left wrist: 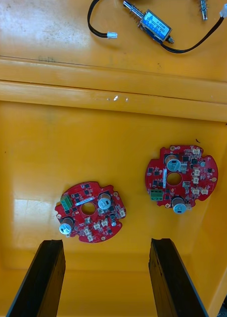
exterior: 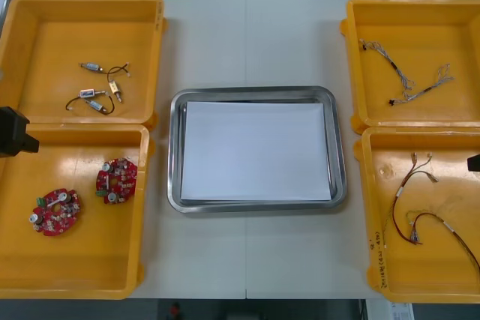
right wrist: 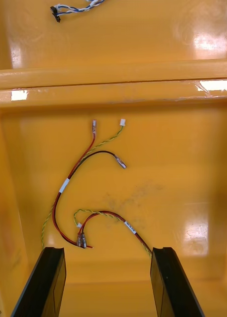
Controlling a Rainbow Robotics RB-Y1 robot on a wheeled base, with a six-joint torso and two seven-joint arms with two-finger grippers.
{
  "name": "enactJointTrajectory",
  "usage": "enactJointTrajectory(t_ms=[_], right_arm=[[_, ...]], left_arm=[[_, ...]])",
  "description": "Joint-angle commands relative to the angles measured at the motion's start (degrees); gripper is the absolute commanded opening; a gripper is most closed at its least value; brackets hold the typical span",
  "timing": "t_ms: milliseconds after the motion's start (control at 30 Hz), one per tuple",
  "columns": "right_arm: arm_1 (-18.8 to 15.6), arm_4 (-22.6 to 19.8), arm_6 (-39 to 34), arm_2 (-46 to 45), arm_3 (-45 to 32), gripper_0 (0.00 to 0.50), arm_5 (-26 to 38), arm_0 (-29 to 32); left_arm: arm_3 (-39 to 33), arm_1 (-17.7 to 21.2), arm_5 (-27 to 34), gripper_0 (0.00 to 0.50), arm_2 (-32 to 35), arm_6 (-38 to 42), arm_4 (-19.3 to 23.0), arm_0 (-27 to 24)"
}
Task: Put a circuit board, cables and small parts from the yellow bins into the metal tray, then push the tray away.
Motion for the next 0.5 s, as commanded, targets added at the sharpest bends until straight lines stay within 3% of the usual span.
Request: enactJointTrajectory(t_ms=[33,500], right_arm=[[-2.0,-0.2,1.4,-0.7,-0.5,0.5,0.2,0.9],[-2.0,-0.2,1.4,-0.7,-0.5,0.5,0.2,0.9]], left_arm=[[-1.5,2.5,0.4,0.5,1.6,-7.1,-0.4,0.7],[-1.5,2.5,0.4,0.5,1.6,-7.1,-0.4,0.7]])
